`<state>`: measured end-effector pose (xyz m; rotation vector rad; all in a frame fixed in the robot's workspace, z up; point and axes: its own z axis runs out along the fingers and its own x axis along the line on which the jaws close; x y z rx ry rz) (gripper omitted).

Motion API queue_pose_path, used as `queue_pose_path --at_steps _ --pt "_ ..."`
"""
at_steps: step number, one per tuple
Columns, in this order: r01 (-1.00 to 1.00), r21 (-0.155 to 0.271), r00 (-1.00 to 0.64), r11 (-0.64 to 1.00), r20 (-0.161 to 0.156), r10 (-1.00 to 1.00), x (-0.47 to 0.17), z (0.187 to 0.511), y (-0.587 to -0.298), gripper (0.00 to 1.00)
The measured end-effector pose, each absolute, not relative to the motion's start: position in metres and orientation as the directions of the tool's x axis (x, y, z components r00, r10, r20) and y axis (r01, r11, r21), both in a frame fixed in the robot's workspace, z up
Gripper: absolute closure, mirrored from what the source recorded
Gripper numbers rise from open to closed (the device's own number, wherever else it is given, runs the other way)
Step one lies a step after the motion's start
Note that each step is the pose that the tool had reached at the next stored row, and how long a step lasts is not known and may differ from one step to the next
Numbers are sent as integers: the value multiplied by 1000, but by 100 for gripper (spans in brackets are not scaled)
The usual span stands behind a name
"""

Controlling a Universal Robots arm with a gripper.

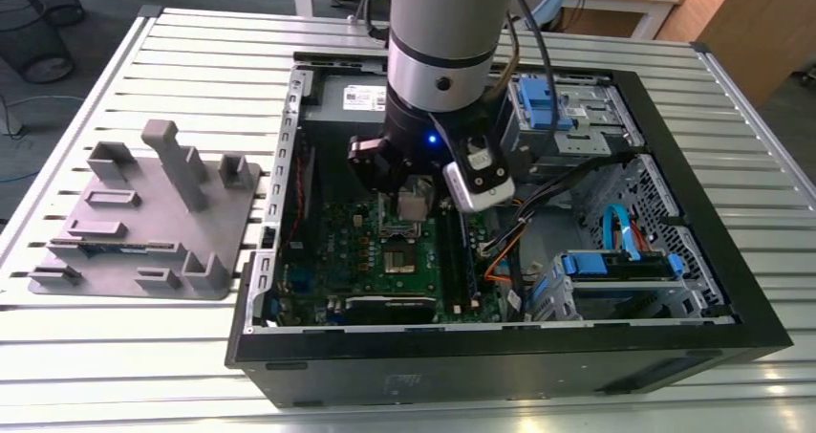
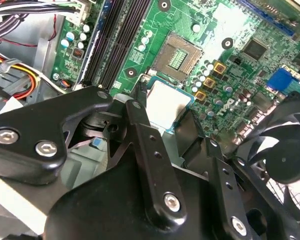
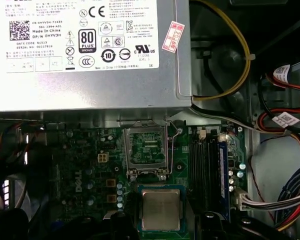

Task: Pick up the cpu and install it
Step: 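Place the cpu into insertion slot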

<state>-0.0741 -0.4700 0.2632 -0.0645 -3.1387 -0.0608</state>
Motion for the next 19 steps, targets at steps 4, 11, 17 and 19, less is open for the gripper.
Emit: queue_pose_path --at_steps 4,11,17,19 --pt "40 39 -999 998 3 40 -74 257 -472 53" --pt "40 39 -999 998 2 40 -74 247 -482 53" --pt "40 39 -999 998 2 40 -74 238 -492 53" --pt "40 39 -999 998 2 40 -74 236 -496 53"
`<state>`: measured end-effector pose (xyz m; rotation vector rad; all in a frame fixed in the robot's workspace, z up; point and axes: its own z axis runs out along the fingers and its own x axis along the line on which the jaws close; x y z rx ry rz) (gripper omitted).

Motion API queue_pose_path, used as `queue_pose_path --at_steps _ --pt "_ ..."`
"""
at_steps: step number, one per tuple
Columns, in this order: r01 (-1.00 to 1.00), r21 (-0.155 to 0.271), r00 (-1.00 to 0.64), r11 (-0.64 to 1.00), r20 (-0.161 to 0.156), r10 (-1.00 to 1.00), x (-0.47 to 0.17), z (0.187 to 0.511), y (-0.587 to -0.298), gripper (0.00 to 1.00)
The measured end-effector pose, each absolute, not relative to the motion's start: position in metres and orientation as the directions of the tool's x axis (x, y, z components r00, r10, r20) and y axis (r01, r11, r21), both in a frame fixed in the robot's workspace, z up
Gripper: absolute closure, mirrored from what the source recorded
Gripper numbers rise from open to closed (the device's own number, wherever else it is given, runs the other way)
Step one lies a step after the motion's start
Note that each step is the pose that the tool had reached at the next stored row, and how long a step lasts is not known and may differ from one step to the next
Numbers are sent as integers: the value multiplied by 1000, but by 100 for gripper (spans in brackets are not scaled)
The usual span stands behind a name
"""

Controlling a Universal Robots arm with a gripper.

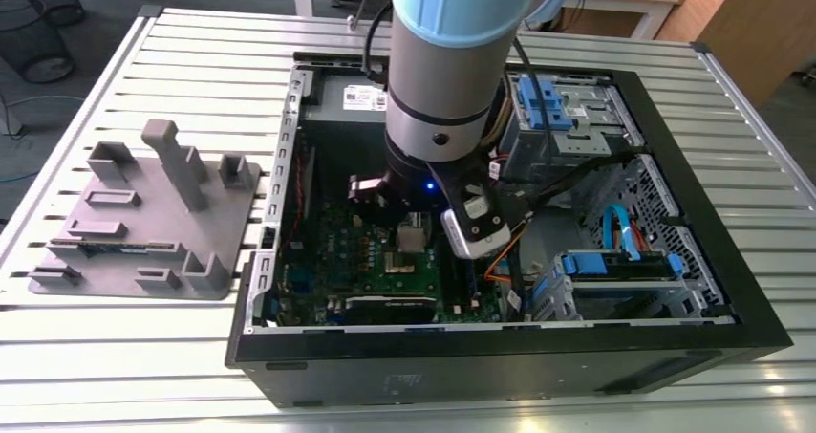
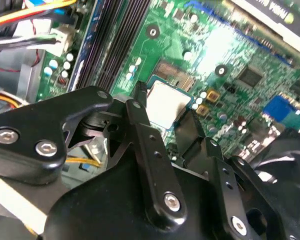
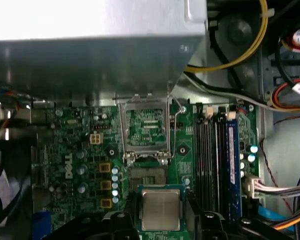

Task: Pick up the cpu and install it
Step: 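Place the cpu into insertion slot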

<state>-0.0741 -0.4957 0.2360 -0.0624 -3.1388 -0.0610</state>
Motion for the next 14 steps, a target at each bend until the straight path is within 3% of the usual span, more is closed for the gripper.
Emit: queue_pose_path --at_steps 14 --pt "40 39 -999 998 2 40 -74 228 -500 53"
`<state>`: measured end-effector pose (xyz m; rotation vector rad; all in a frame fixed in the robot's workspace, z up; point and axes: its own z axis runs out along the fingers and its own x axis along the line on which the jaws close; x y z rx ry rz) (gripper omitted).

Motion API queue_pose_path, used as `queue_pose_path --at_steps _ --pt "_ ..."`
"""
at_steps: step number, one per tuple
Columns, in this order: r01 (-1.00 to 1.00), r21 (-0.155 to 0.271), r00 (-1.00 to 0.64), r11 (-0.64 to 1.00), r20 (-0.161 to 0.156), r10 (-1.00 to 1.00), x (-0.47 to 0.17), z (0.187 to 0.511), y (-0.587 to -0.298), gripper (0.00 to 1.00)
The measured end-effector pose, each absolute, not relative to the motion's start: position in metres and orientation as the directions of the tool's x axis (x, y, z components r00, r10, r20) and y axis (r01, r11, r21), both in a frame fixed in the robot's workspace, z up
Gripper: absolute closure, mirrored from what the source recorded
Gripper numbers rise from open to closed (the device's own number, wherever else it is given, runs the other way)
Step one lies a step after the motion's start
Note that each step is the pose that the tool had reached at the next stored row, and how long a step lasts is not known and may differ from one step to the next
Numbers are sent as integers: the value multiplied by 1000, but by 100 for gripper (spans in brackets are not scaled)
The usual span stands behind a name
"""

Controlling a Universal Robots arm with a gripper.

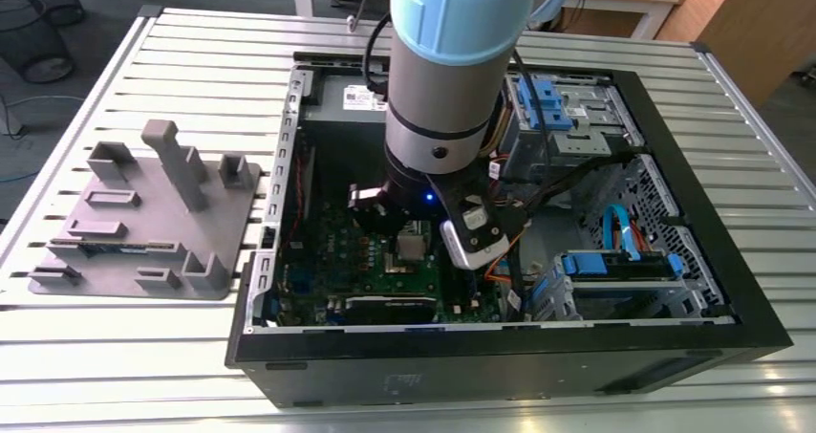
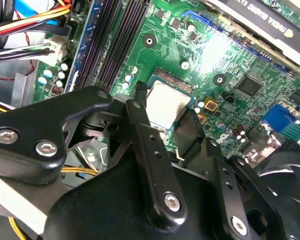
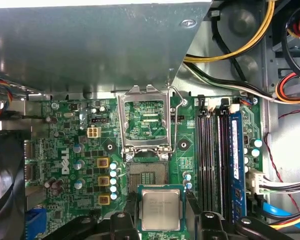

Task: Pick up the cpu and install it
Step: 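Place the cpu into insertion slot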

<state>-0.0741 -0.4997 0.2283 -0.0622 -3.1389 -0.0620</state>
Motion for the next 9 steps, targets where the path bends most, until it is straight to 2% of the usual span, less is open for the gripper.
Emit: queue_pose_path --at_steps 9 --pt "40 39 -999 998 2 40 -77 215 -500 53"
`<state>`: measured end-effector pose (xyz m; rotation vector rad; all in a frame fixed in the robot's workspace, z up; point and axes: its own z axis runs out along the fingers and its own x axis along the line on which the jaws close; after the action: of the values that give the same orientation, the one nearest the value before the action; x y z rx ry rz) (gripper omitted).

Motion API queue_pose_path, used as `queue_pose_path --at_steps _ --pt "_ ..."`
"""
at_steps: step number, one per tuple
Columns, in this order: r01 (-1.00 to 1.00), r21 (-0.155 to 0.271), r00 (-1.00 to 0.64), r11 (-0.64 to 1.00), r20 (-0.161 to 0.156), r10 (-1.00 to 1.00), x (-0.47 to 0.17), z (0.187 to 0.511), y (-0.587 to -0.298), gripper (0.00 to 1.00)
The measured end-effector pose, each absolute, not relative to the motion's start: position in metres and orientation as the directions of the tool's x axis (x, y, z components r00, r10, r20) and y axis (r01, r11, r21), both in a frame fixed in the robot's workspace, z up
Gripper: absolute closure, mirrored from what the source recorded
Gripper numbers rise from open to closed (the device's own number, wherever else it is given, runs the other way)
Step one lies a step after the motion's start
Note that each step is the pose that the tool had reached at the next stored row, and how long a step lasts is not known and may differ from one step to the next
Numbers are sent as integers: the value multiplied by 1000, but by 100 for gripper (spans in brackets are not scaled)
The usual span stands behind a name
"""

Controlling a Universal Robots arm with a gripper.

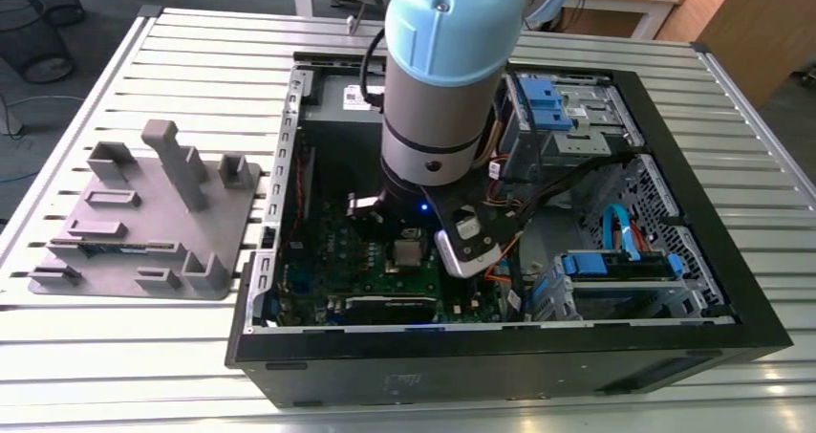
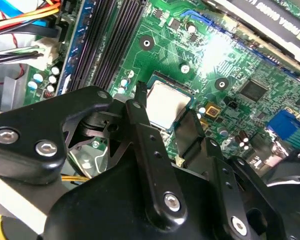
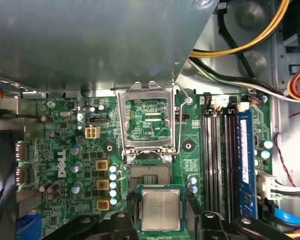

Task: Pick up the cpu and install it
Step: 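Place the cpu into insertion slot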

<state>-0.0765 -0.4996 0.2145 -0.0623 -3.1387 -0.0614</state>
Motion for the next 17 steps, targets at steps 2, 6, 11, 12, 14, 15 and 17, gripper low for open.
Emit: queue_pose_path --at_steps 2,6,11,12,14,15,17 --pt "40 39 -999 998 2 40 -77 212 -499 53" --pt "40 39 -999 998 2 40 -80 209 -497 53" --pt "40 39 -999 998 2 40 -80 202 -496 53" --pt "40 39 -999 998 2 40 -80 200 -496 53" --pt "40 40 -999 998 2 40 -81 198 -496 53" --pt "40 41 -999 998 2 40 -81 197 -495 53" --pt "40 42 -999 998 3 40 -81 197 -495 53"
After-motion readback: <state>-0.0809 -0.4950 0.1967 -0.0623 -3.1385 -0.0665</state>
